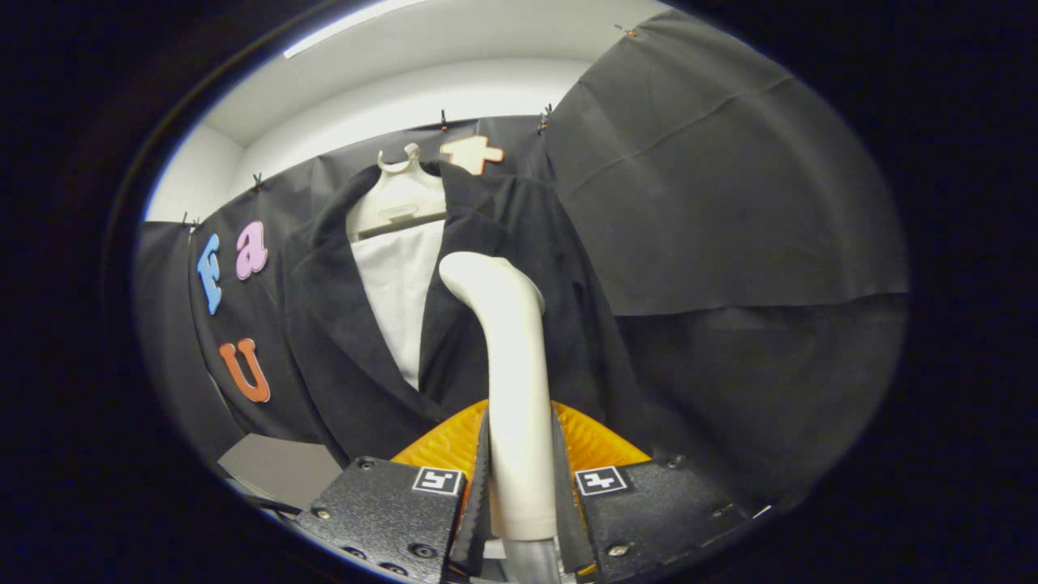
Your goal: Iron the clothes twice with a garment steamer, once on the left side and once on the right side.
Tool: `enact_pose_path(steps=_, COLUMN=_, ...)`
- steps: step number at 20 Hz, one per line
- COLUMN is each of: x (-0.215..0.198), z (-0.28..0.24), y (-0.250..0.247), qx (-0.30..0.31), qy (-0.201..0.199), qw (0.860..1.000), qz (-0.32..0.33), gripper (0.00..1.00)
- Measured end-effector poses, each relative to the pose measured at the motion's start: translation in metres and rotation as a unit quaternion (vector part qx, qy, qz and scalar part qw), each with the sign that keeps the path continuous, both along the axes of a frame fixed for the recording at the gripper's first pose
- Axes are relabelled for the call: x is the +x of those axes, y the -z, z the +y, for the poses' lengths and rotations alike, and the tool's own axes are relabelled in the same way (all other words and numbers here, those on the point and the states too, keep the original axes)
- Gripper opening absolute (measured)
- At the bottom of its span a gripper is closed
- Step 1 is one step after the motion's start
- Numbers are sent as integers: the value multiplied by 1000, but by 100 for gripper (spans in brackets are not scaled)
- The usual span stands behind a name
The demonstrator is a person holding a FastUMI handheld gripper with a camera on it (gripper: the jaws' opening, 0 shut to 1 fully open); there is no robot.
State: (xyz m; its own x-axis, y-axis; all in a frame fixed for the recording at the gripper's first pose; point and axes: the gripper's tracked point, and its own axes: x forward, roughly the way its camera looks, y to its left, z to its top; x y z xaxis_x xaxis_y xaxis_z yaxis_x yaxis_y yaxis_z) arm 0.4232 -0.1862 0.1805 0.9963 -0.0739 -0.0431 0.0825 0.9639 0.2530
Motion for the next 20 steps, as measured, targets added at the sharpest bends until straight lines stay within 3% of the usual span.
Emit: enact_pose_path(steps=20, x=-17, z=9, y=106, qx=-27, qy=10, qw=994, qz=101, gripper=38)
